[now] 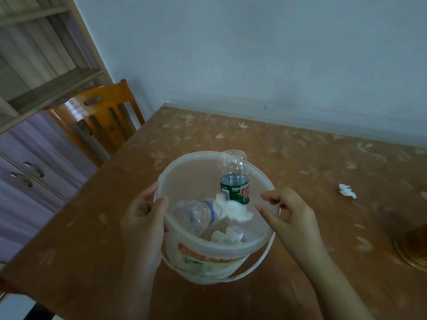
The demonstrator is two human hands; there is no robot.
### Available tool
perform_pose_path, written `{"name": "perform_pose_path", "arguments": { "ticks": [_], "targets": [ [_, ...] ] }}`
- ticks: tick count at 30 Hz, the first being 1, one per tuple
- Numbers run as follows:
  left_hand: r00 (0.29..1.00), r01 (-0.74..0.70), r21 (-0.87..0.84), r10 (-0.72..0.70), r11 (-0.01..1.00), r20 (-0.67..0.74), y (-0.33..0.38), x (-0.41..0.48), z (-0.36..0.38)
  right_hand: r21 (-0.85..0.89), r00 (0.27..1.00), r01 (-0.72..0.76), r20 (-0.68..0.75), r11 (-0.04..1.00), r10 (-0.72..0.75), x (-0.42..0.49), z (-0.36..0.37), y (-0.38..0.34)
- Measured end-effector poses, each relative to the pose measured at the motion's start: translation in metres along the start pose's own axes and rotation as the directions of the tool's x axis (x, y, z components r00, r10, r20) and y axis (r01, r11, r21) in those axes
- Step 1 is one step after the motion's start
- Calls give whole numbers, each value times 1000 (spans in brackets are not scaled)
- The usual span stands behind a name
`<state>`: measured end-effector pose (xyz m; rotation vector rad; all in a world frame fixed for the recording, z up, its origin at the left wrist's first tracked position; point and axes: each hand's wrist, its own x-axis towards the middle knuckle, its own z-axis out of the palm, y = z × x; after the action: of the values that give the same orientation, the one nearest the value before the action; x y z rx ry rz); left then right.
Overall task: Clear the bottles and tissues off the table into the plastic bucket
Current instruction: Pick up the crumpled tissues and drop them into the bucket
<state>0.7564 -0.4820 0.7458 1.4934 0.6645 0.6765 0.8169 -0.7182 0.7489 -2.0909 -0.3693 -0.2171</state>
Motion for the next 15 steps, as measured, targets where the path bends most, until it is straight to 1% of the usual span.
{"name": "perform_pose_path", "arguments": {
  "ticks": [3, 5, 6, 8, 9, 11, 15],
  "targets": [
    [999, -4, -18, 5, 1000, 49, 3, -2, -9, -51, 997, -34, -71, 998, 31, -17, -3, -4],
    [997, -17, -39, 20, 999, 71, 2, -1, -14, -52, 987, -123, -111, 991, 116, -26, -5, -6],
    [996, -24, -46, 27, 999, 81, 1, -1, -15, -35, 977, -189, -105, 981, 184, -30, -6, -6],
    [994, -26, -53, 31, 998, 104, 1, 0, -19, 32, 943, -329, -47, 944, 330, -38, -8, -9],
    [993, -22, -59, 29, 998, 115, 0, 0, -20, 65, 926, -375, -17, 925, 376, -42, -8, -12],
    [990, -21, -61, 29, 998, 138, -3, 0, -23, 86, 907, -419, -6, 904, 421, -52, -7, -16],
    [974, -50, -60, 62, 997, 218, -8, -4, -24, 59, 882, -463, -69, 885, 466, -72, -5, -22]
  ]
}}
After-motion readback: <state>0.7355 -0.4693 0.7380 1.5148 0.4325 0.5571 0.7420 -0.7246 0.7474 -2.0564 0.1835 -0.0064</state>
